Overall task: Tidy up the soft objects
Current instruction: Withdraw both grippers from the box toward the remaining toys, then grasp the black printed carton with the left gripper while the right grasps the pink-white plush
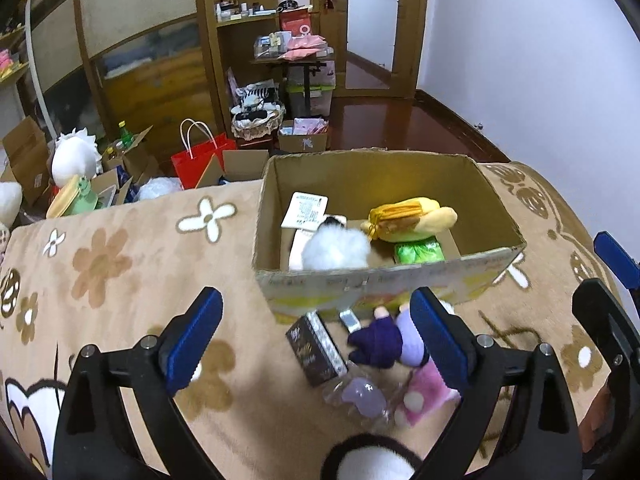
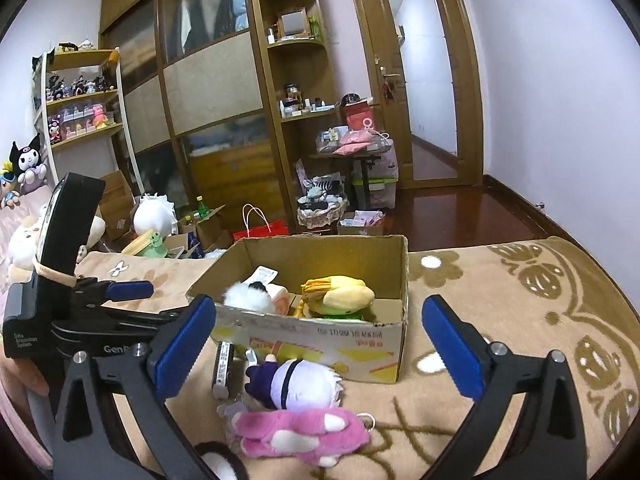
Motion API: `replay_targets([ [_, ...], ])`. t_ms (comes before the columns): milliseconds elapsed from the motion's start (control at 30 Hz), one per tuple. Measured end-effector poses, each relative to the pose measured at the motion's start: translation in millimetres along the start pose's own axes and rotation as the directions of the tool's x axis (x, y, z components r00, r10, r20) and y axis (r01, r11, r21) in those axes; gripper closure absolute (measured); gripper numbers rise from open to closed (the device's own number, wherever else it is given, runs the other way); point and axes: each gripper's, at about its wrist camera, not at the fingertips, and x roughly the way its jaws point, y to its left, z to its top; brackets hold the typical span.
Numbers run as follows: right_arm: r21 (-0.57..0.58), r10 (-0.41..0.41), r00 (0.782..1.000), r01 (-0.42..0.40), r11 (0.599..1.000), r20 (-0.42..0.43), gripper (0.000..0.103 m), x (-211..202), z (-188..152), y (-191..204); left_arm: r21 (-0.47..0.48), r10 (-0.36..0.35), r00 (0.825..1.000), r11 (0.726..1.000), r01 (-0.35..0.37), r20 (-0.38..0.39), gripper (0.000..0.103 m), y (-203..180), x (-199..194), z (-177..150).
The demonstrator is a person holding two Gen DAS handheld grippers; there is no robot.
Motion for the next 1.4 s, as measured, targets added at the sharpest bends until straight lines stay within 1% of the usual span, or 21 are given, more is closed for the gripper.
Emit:
replay_targets([
  [133, -0.004, -0.010, 1.000, 0.010, 1.000, 0.003, 0.000, -10.9, -3.6, 3.0, -0.004, 0.007, 1.000, 1.000, -0.007, -0.006, 0.009, 3.5, -11.4, -6.5],
  [233, -0.007, -0.013, 1.000, 0.013, 1.000, 0.002, 0.000, -16.4, -7.5, 5.2, -0.015, -0.003, 1.000, 1.000, 0.003, -0.024, 0.009, 7.4, -16.2, -12.8],
  [367, -0.010, -0.019, 1.000, 0.019, 1.000, -0.002, 0.000, -22.3, -12.8, 8.4, -0.008, 0.001, 0.999, 1.000, -0.001, -0.054, 0.009, 8.5, -18.3, -21.9],
  [667, -0.015, -0.022, 0.999, 0.022, 1.000, -0.044, 0.000, -16.9, -29.4, 10.0, -0.008, 0.010, 0.992, 1.000, -0.011, -0.124, 0.009, 10.9, -4.0, -28.6],
  [1000, -0.015, -0.011, 0.993, 0.009, 1.000, -0.120, 0.000, 7.8, -50.8, 5.8, -0.025, 0.007, 0.970, 1.000, -0.013, -0.244, 0.009, 15.0, 34.2, -31.8],
  [1400, -0.057, 0.014, 0.980, -0.026, 0.998, -0.199, 0.000, 38.9, -71.4, 17.0, -0.022, -0.019, 0.942, 1.000, 0.013, -0.335, 0.009, 9.7, 72.1, -30.0],
])
